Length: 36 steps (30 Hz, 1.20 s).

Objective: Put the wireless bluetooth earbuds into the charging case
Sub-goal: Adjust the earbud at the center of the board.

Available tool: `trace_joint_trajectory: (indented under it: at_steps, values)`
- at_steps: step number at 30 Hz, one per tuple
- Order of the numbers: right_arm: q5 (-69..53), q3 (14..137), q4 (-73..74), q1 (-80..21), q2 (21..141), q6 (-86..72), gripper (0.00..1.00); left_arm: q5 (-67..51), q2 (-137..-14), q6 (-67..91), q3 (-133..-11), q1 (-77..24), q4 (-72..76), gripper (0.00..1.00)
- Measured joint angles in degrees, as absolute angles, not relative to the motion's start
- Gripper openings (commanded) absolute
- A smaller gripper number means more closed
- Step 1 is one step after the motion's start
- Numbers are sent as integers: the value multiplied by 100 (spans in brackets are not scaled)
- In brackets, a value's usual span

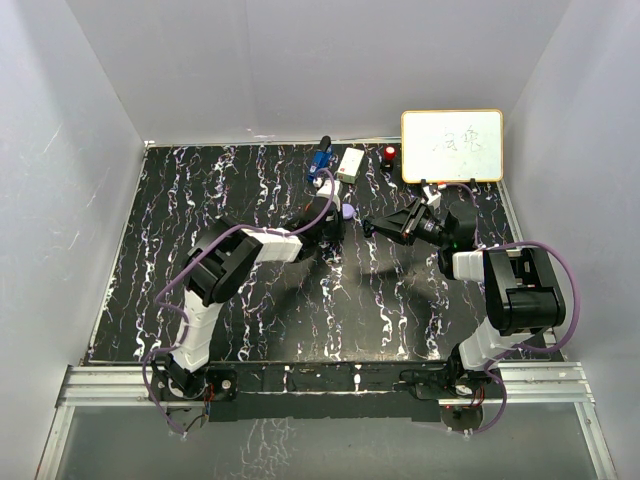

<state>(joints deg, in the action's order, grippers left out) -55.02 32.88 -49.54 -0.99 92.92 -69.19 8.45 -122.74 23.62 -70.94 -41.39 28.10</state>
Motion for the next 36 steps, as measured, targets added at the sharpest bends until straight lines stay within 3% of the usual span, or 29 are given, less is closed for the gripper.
trace_joint_trajectory:
  at_steps: [9,18,20,22,24,36]
  values:
    - [-5502,3288,-4947,-99,9205,-6910,0,1166,-11826,2401,-6672,-4136,2486,1]
    - [-5502,3282,-4934,-95,9153,-6904,0,1837,-10057,2823,-4989,-4136,1328,1]
    - [-5502,3282,-4921,-95,9144,-6899,0,1986,-9695,2943,-4716,-4136,1011,8]
    - [-5505,3282,-4901,-95,9142,-6890,0,2174,-9314,3074,-4519,-4136,657,31]
    - [-5502,3280,-4864,-95,9129,-6884,0,2340,-8986,3148,-4438,-4136,416,46]
    - [-5498,3201,-4368,-95,8678,-6556,0,2724,-8034,3284,-4366,-4136,126,50]
